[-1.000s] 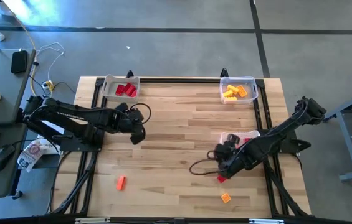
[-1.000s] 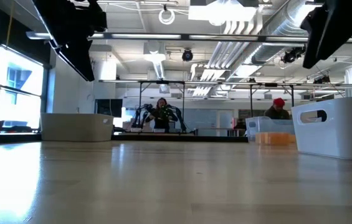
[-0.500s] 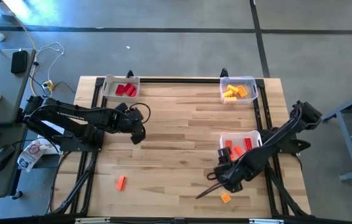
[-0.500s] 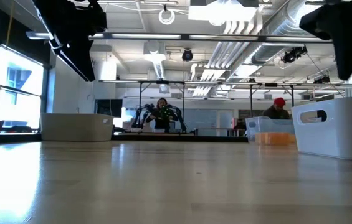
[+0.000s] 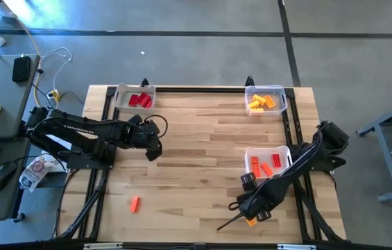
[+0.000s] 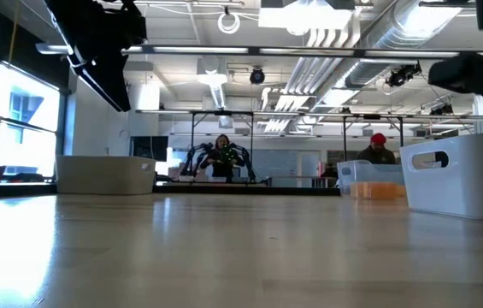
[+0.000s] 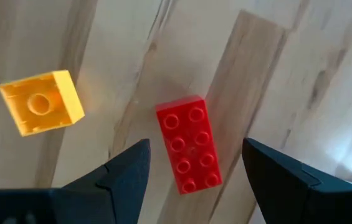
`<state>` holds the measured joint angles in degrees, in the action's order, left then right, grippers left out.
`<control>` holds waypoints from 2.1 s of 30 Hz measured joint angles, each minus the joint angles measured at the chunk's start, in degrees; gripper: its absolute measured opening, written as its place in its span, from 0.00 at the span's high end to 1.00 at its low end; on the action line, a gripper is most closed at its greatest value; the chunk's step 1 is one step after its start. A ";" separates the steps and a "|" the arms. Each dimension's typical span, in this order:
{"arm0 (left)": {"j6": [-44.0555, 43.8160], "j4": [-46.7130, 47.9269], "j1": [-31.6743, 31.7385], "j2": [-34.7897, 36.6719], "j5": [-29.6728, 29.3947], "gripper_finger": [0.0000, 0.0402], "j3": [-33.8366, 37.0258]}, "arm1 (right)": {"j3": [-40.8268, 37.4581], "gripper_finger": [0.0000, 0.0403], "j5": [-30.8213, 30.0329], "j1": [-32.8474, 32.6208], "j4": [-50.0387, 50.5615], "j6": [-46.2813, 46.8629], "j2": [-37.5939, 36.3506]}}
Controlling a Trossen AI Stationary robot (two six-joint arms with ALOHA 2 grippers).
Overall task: Sort & place blocks by color
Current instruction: Put the red game piece into the gray bin
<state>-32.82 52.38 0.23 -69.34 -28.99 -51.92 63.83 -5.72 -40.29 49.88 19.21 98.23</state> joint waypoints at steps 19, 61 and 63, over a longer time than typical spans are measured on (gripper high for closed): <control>0.00 -0.02 -0.01 0.00 -0.08 0.49 0.00 | 0.13 0.46 3.26 0.04 2.57 0.42 8.17; -12.48 -29.16 -0.01 0.00 12.52 0.49 0.00 | 19.82 0.73 -34.27 15.13 -2.81 -4.79 8.38; -13.61 -29.72 -0.02 0.00 13.01 0.49 0.00 | 19.82 0.73 -35.61 16.24 -4.66 -8.42 8.38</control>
<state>-46.43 22.66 0.21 -69.34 -15.98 -51.92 83.66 -41.33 -24.05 45.23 10.79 106.61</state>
